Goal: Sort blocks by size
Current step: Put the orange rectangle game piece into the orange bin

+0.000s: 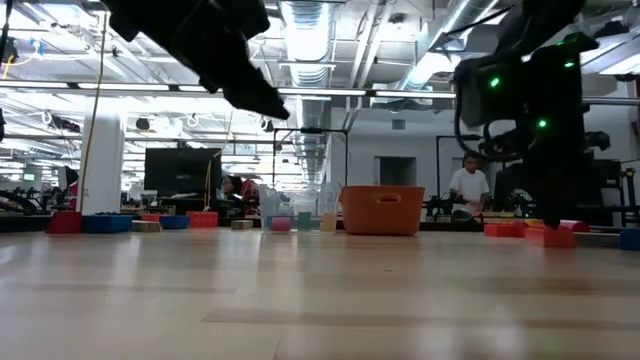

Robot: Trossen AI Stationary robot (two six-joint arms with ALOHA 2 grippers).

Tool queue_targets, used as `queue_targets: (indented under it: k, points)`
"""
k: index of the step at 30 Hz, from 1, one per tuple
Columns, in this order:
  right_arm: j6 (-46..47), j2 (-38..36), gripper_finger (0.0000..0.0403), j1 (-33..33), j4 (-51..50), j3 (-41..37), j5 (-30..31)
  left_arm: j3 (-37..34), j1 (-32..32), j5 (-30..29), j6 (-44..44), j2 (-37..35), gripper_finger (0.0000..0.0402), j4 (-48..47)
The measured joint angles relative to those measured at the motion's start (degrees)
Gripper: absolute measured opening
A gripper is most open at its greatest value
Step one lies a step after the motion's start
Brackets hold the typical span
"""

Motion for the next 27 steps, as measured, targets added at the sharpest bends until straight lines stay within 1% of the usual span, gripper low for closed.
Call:
queue_targets:
  k: [3, 9, 12, 15, 18, 20, 23, 25, 27]
  points:
    - [1.14, -1.29, 0.0235, 2.74, 4.38, -0.71, 0.87, 0.00, 0.00, -0.03, 0.25, 0.00, 0.0243, -2.23]
    - [-8.90, -1.11, 0.0235, 6.47, 18.04, -0.34, 0.92, 0.02, 0.00, -0.02, 0.85, 0.00, 0.0243, -3.45]
    - [-10.26, -1.28, 0.0235, 7.47, 18.70, 1.47, 1.13, 0.02, 0.00, -0.02, 0.81, 0.00, 0.0243, -3.97]
    - [-7.24, -1.53, 0.0235, 8.00, 16.28, 3.51, 3.41, 0.02, 0.00, -0.02, 0.63, 0.00, 0.0243, -4.33]
    - [-6.74, -1.36, 0.0235, 9.55, 18.01, 4.85, 3.90, 0.02, 0.00, -0.02, 0.70, 0.00, 0.0243, -4.68]
    - [-9.85, -1.06, 0.0235, 11.35, 21.33, 4.66, 4.54, 0.02, 0.04, -0.02, 0.85, 0.00, 0.0243, -5.49]
    - [-17.33, -0.92, 0.0235, 14.45, 25.75, 3.69, 6.67, 0.02, 0.13, -0.06, 0.85, 0.00, 0.0243, -6.17]
    - [-21.72, -1.03, 0.0235, 16.13, 26.02, 3.66, 8.42, 0.02, 0.13, -0.14, 1.01, 0.00, 0.0243, -6.29]
    - [-25.18, -1.12, 0.0235, 16.60, 26.06, 3.64, 8.65, 0.02, 0.13, -0.15, 1.07, 0.00, 0.0243, -6.13]
